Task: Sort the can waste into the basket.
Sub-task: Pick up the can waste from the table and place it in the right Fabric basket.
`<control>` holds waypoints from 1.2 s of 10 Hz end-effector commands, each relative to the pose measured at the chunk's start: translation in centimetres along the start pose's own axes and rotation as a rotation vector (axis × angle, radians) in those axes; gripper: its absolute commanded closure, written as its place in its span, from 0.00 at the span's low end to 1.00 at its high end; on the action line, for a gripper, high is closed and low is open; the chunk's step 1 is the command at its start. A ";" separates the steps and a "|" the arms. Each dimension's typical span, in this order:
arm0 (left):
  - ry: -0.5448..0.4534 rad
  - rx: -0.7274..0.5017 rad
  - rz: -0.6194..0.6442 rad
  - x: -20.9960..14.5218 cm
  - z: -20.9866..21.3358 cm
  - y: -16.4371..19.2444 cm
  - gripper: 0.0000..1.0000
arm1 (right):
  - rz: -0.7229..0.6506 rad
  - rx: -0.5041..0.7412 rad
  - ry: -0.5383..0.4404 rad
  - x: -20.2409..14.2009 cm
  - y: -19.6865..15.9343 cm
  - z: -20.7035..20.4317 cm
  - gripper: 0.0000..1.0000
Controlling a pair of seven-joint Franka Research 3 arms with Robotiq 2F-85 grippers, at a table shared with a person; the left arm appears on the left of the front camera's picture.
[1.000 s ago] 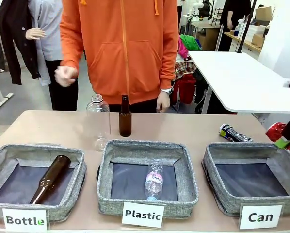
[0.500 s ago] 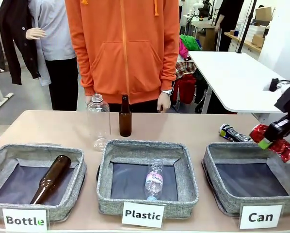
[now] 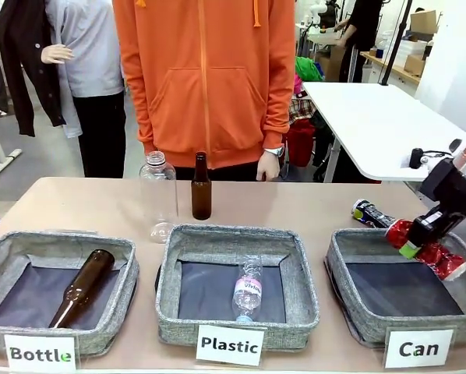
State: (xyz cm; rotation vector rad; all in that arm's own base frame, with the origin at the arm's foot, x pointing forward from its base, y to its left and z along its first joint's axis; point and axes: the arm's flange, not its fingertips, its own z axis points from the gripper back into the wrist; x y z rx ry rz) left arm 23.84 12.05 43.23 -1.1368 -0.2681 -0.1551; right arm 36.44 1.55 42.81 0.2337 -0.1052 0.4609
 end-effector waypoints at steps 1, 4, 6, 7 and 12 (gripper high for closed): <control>0.013 -0.036 0.000 -1.0 0.0 -0.1 0.00 | 0.018 0.027 -0.037 0.1 0.7 -0.7 0.17; 0.013 -0.036 0.000 -1.0 0.0 -0.1 0.00 | 0.023 0.013 -0.021 0.4 0.3 -0.7 0.00; 0.013 -0.036 0.000 -1.0 0.0 -0.1 0.00 | 0.008 0.019 -0.027 0.2 0.3 -0.6 0.00; 0.013 -0.036 0.000 -1.0 0.0 -0.1 0.00 | -0.026 0.056 -0.046 0.2 0.1 -0.3 0.00; 0.013 -0.036 0.000 -1.0 0.0 -0.1 0.00 | -0.604 1.135 -0.172 -4.9 -7.3 6.6 0.00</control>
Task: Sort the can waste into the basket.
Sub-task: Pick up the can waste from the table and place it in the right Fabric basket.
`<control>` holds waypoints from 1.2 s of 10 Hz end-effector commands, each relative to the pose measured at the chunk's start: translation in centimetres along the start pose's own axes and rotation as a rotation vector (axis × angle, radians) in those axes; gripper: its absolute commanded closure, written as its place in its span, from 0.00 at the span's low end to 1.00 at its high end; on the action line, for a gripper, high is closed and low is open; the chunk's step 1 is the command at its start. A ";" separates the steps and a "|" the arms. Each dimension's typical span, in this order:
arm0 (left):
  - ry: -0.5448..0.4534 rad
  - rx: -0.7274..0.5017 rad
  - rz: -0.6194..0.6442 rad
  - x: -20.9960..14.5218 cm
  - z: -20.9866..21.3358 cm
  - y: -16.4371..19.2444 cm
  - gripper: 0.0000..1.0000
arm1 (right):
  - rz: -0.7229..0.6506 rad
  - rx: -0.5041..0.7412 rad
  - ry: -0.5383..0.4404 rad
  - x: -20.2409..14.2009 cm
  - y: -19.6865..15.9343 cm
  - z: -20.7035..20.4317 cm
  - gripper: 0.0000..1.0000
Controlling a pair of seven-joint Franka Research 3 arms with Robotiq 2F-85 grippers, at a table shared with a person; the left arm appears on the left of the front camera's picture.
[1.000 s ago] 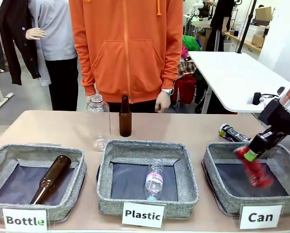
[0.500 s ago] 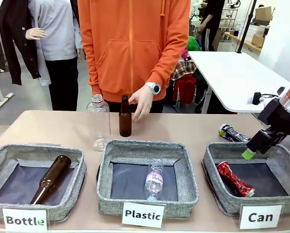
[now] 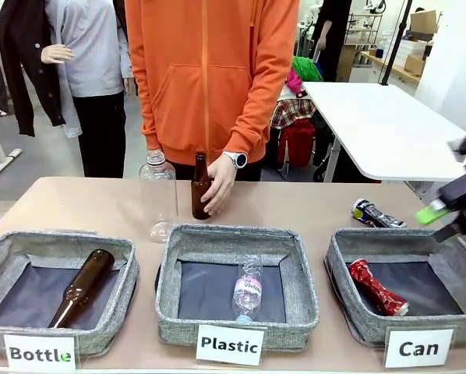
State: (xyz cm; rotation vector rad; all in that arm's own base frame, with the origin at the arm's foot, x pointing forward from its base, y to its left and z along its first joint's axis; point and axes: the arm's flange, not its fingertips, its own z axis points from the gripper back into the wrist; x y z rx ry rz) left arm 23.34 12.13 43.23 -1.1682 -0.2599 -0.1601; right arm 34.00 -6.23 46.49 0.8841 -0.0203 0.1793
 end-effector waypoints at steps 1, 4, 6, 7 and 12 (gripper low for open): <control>0.008 -0.004 -0.003 -0.5 -0.1 0.0 0.00 | -0.375 0.640 -0.143 0.3 -2.4 3.2 0.00; 0.008 -0.004 -0.003 -0.5 -0.1 0.0 0.00 | -0.137 0.302 -0.027 -1.5 -2.3 3.7 0.00; 0.008 -0.004 -0.003 -0.5 -0.1 0.0 0.00 | -0.137 0.302 -0.027 -1.5 -2.3 3.7 0.00; 0.008 -0.004 -0.003 -0.5 -0.1 0.0 0.00 | -0.137 0.302 -0.027 -1.5 -2.3 3.7 0.00; 0.008 -0.004 -0.003 -0.5 -0.1 0.0 0.00 | -0.137 0.302 -0.027 -1.5 -2.3 3.7 0.00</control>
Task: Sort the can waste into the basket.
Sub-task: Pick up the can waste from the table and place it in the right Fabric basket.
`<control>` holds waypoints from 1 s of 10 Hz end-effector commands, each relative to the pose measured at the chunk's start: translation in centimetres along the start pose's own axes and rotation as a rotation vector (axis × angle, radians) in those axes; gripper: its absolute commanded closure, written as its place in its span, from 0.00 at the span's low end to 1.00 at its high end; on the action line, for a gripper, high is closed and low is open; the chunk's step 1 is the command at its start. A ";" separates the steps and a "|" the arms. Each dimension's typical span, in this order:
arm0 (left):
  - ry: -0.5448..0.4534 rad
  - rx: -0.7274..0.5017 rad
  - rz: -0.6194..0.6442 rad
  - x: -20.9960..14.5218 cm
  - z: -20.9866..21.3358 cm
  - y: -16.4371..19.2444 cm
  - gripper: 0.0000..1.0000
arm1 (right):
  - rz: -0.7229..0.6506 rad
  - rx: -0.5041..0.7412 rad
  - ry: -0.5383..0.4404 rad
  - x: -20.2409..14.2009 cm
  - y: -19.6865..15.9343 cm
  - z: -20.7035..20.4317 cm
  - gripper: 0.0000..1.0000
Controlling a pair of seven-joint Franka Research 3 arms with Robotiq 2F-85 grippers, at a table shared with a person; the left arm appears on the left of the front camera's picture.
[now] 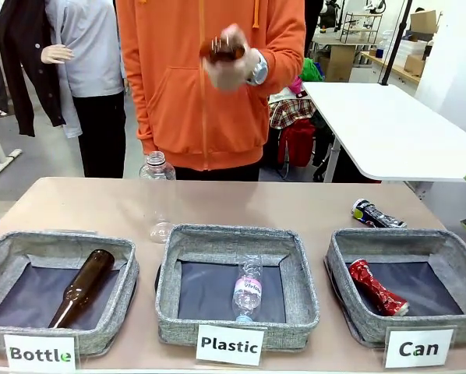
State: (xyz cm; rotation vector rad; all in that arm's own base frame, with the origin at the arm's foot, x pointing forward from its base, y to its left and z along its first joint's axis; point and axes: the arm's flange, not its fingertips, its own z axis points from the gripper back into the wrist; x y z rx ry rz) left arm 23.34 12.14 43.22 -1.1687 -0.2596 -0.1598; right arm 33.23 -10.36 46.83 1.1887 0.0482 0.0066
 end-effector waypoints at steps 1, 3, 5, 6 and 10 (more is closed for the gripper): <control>0.008 -0.003 -0.004 -0.5 -0.1 -0.1 0.00 | 0.031 -0.004 0.015 -0.2 0.0 0.4 0.00; 0.008 -0.003 -0.004 -0.5 -0.1 -0.1 0.00 | 0.000 0.000 0.000 0.0 0.0 0.0 0.00; 0.008 -0.003 -0.004 -0.5 -0.1 -0.1 0.00 | 0.124 -0.350 -0.178 -0.2 1.9 -0.1 0.00; 0.008 -0.003 -0.004 -0.5 -0.1 -0.1 0.00 | 0.157 -0.557 -0.203 1.9 2.8 -1.2 0.00; -0.262 -0.084 -0.051 -0.6 11.5 -3.0 0.00 | 0.189 -0.850 -0.187 9.3 4.5 -5.9 0.00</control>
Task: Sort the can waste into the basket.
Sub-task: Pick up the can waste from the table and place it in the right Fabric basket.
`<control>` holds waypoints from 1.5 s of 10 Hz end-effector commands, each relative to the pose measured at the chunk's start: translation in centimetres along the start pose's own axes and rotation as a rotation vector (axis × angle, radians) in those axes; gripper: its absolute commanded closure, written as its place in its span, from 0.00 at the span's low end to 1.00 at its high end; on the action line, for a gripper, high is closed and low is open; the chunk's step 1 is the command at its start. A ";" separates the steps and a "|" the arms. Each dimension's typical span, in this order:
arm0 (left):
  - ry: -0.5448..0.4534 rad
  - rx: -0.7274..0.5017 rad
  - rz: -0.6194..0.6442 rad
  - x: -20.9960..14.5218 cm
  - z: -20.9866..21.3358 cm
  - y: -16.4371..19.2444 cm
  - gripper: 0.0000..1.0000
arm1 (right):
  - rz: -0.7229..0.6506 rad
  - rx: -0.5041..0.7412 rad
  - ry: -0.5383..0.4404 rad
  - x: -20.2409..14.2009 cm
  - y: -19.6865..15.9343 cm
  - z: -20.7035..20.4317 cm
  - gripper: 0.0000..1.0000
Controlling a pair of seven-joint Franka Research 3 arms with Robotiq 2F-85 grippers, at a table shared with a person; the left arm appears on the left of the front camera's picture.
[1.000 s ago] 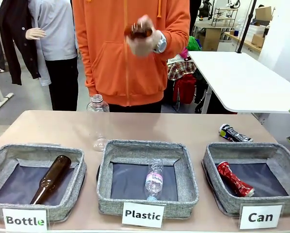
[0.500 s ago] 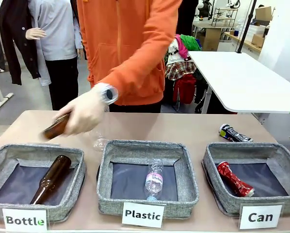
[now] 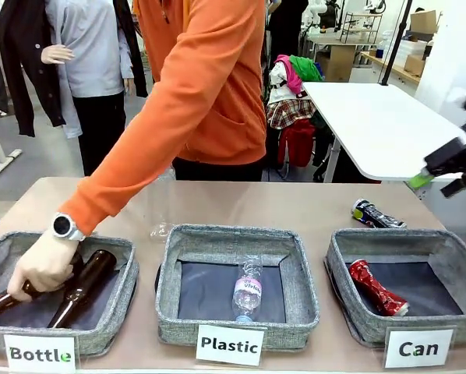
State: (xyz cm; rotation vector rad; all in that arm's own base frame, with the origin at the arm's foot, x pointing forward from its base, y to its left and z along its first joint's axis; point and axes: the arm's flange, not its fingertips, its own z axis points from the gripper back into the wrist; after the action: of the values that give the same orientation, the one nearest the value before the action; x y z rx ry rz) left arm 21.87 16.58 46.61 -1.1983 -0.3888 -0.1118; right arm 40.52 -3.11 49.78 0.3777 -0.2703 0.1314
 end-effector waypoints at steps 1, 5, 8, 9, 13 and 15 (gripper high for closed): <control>-0.237 -0.043 -0.036 -0.8 11.1 -1.3 0.00 | -0.064 -0.064 0.069 3.0 -0.7 -3.2 0.00; -0.259 -0.071 -0.019 -3.5 15.5 0.6 0.00 | -0.086 -0.223 0.041 9.0 -2.1 -7.9 0.00; -0.103 -0.108 -0.059 -2.2 9.8 -0.5 0.00 | -0.116 -0.260 0.031 10.0 -2.9 -10.0 0.00; 0.028 -0.121 -0.060 -1.1 5.3 -0.7 0.00 | -0.118 -0.271 0.015 10.4 -3.2 -11.1 0.00; 0.427 0.021 0.056 -1.6 -11.1 1.7 0.00 | -0.049 -0.299 -0.047 10.7 -4.2 -16.0 0.00; 0.393 -0.050 0.035 -0.8 -9.6 1.3 0.00 | -0.052 -0.332 -0.002 10.8 -4.9 -17.5 0.00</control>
State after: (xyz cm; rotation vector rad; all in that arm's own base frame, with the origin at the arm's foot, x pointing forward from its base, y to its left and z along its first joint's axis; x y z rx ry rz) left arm 25.50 6.99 41.36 -1.1412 0.0293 -0.3070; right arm 55.42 -0.26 35.39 0.0974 -0.2813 0.0479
